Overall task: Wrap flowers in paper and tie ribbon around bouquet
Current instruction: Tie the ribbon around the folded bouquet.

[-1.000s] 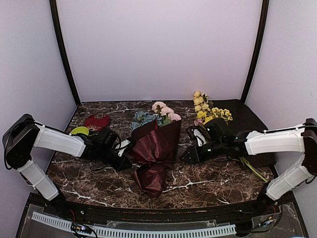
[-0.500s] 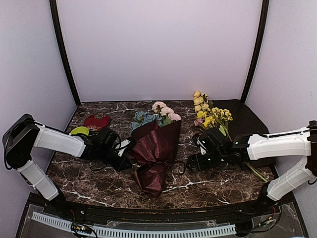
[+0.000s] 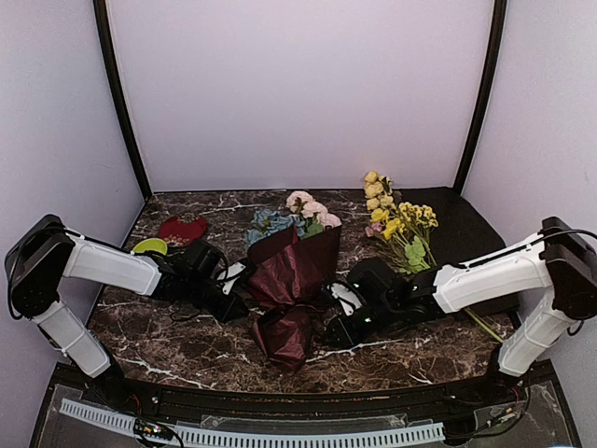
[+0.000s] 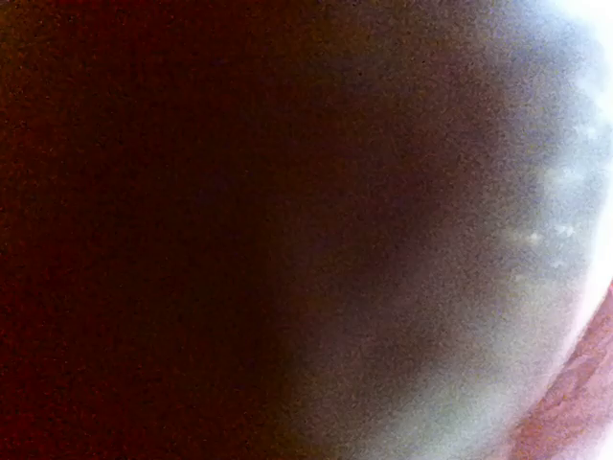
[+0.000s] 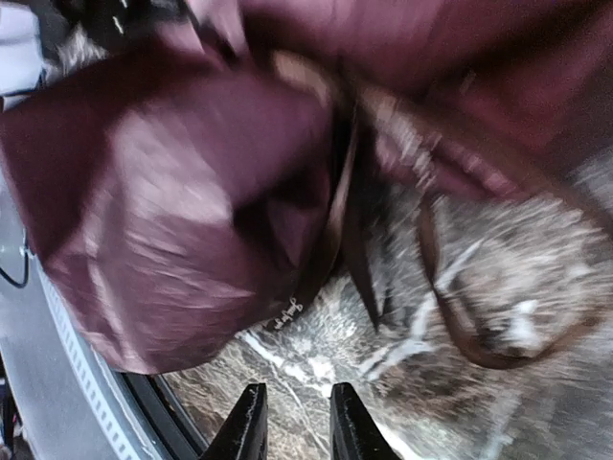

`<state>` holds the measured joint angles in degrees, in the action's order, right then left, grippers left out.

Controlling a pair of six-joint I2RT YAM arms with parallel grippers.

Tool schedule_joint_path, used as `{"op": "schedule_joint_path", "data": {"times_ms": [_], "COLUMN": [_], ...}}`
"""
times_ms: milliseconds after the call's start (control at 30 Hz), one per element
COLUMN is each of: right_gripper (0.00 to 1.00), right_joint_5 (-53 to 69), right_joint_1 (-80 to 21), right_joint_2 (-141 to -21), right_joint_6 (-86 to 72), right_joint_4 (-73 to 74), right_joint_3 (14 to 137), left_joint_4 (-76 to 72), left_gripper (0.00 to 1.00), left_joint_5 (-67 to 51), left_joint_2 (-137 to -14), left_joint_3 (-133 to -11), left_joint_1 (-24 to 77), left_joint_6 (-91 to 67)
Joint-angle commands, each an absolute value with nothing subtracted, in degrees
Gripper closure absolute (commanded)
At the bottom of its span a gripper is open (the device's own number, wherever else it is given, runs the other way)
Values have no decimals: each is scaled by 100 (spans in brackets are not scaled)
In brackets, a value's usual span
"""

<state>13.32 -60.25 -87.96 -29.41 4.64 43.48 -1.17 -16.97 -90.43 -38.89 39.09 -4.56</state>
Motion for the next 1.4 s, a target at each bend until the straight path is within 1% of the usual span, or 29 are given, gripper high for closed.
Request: {"op": "schedule_joint_path", "data": {"times_ms": [0, 67, 167, 433, 533, 667, 733, 800, 833, 1067, 1233, 1367], "right_gripper": [78, 78, 74, 74, 70, 69, 64, 63, 65, 100, 100, 100], "right_joint_5": [2050, 2114, 2225, 2021, 1872, 1770, 1854, 1912, 1934, 2207, 2259, 2556], "right_joint_1": [-6058, -6060, -6059, -6047, -6015, -5932, -5903, -5898, -5897, -5868, -5810, -5831], "right_joint_2": [-9335, -9459, -9659, -10017, -10025, -10049, -10051, -10039, -10042, -9945, -9700, -9494], "right_joint_6": [-2931, -3009, -3142, -3259, -3322, -3430, -3452, -3429, -3420, -3403, -3366, -3228], "right_joint_4": [72, -19, -257, -317, -320, -319, -393, -437, -432, -630, -383, -37], "right_joint_3": [4565, 4562, 4549, 4818, 4815, 4791, 4784, 4794, 4803, 4691, 4451, 4239], "left_joint_4": [-79, -108, -123, -108, -108, -97, -107, -110, -113, -112, -97, -106], "left_gripper": [100, 100, 100, 100, 100, 100, 100, 100, 100, 100, 100, 100], "left_joint_5": [-1743, -1765, -1786, -1819, -1832, -1836, -1847, -1856, -1862, -1837, -1813, -1810], "left_joint_2": [-8973, -8971, -8992, -9043, -9034, -9031, -9034, -9051, -9055, -9043, -9016, -9059], "left_joint_3": [-3832, -3829, -3830, -3867, -3859, -3860, -3858, -3858, -3858, -3841, -3824, -3841], "left_joint_1": [3878, 3883, 3880, 3883, 3878, 3876, 3880, 3882, 3879, 3876, 3876, 3881], "left_joint_6": [-321, -327, -321, -308, -303, -290, -290, -290, -286, -288, -277, -272]}}
